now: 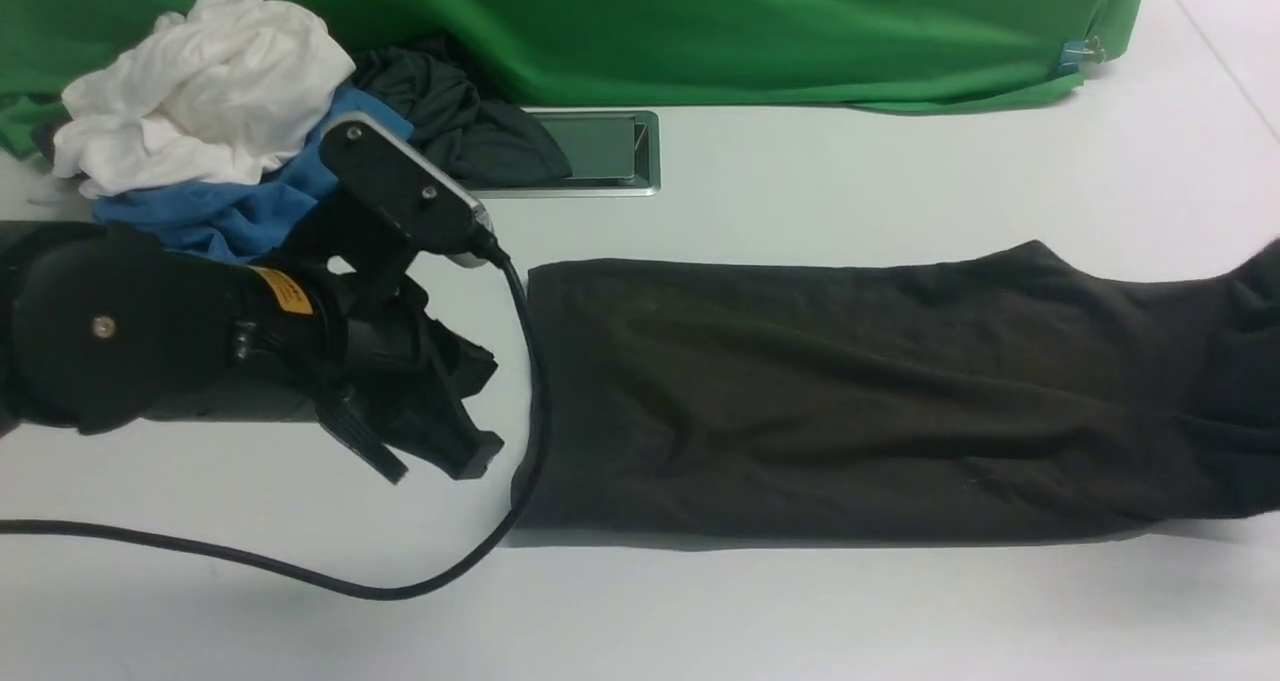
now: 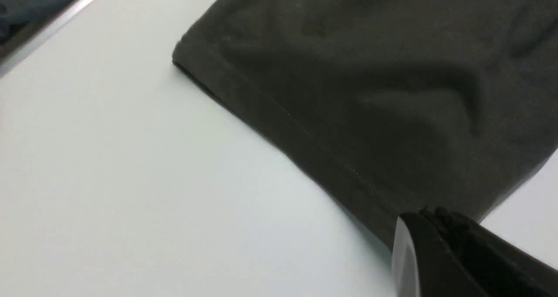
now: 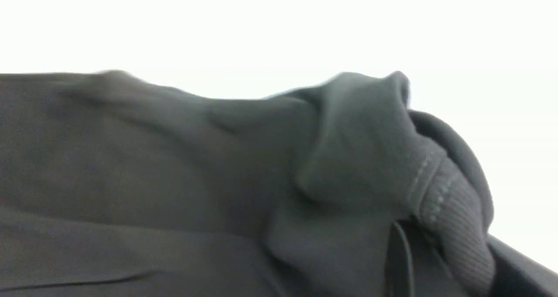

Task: Fold a long-sleeved shirt on a white desktop.
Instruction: 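Fold the right end of the dark garment over onto its left end with the right gripper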

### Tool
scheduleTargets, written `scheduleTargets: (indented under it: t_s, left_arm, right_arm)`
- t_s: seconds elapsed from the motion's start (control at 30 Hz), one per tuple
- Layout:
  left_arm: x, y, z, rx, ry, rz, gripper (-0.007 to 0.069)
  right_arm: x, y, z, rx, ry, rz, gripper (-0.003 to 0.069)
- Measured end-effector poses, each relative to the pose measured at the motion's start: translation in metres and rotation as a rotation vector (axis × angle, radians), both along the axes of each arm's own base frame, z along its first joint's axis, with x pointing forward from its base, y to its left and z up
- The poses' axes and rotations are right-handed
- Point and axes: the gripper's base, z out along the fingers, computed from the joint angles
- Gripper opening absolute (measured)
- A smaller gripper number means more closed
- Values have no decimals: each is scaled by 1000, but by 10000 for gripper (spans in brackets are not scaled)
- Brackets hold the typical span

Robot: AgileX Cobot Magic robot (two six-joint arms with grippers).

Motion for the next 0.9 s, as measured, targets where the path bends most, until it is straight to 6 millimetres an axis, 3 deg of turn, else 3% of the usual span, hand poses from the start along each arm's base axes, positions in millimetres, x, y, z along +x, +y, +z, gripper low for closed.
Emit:
scheduleTargets:
  t_s: [0.23, 0.33, 0.37, 0.43, 0.5, 0.53, 0.6, 0.77, 0.9]
  left_arm:
    - [-18, 6, 37, -62, -111, 1, 17]
    - [-32, 11, 56, -97, -190, 3, 17]
    - [-43, 15, 69, -119, -246, 2, 17]
    - [-51, 18, 77, -132, -274, 0, 17]
    - [-67, 23, 87, -146, -297, -12, 17]
    - [-69, 24, 87, -147, -297, -13, 17]
    - [-84, 29, 93, -149, -296, -30, 17]
    - [-94, 32, 97, -151, -305, -38, 17]
    - [-93, 32, 84, -131, -280, -35, 17]
  right_arm:
    - [6, 43, 12, 136, -79, 162, 106]
    - [10, 61, 20, 189, -116, 232, 106]
    - [12, 77, 28, 217, -145, 293, 106]
    - [12, 86, 33, 227, -159, 322, 106]
    - [13, 107, 43, 239, -182, 398, 106]
    - [13, 107, 43, 239, -182, 398, 106]
    - [15, 132, 50, 264, -197, 477, 106]
    - [24, 162, 49, 307, -178, 562, 106]
    - [36, 194, 39, 329, -142, 661, 106]
